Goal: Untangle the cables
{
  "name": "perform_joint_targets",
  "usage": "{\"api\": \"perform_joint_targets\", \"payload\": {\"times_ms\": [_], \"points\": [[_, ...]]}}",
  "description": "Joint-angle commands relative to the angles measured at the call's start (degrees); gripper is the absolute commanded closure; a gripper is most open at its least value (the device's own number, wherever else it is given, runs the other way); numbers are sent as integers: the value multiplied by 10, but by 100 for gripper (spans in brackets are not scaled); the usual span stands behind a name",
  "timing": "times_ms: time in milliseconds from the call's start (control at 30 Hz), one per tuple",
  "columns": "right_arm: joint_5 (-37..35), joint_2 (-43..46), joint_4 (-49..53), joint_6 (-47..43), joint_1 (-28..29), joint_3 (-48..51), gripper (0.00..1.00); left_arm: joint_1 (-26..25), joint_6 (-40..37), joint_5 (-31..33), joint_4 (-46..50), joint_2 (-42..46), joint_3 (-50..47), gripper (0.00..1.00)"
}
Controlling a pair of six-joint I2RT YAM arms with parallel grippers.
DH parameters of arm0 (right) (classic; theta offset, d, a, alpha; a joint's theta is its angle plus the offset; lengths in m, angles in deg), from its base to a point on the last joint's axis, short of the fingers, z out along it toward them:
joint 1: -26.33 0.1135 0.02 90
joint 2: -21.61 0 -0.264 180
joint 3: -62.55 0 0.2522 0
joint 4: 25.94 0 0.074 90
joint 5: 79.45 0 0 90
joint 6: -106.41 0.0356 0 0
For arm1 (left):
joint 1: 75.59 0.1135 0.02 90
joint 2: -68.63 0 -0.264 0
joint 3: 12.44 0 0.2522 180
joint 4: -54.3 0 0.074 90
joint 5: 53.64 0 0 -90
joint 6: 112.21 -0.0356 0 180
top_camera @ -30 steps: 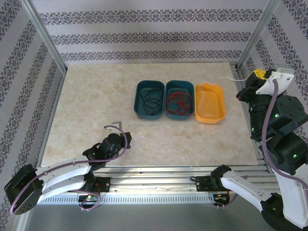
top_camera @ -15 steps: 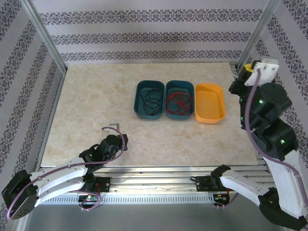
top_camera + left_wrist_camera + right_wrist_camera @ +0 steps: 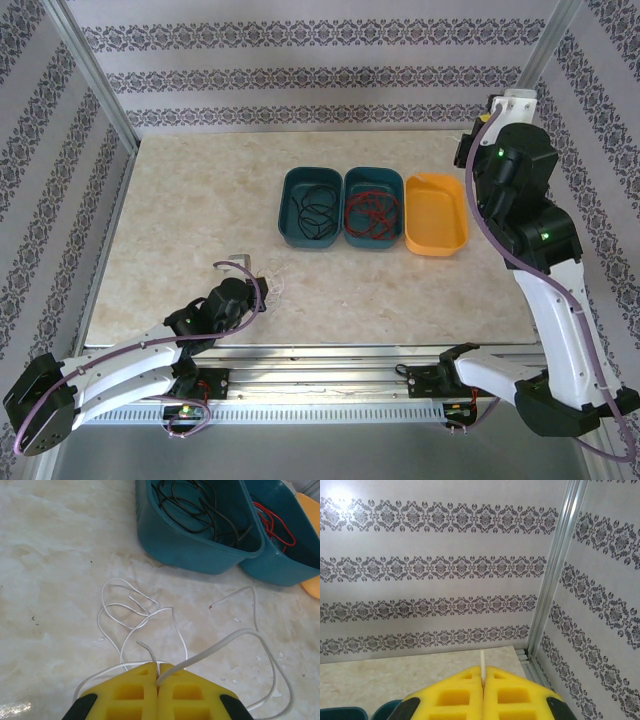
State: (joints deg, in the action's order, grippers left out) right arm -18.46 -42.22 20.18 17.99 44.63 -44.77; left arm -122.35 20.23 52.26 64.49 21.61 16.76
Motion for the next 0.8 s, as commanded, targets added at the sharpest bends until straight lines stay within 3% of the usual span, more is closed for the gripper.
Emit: {"api": "perform_joint_targets", "payload": {"times_ms": [0, 367, 767], "points": [[49, -10, -8, 23, -26, -8, 100, 4, -7, -2, 16, 7, 13, 100], [128, -39, -29, 70, -132, 63, 100, 4, 6, -3, 26, 20, 1, 100], [161, -106, -47, 80, -162, 82, 100, 4, 16, -4, 23, 21, -5, 100]]}}
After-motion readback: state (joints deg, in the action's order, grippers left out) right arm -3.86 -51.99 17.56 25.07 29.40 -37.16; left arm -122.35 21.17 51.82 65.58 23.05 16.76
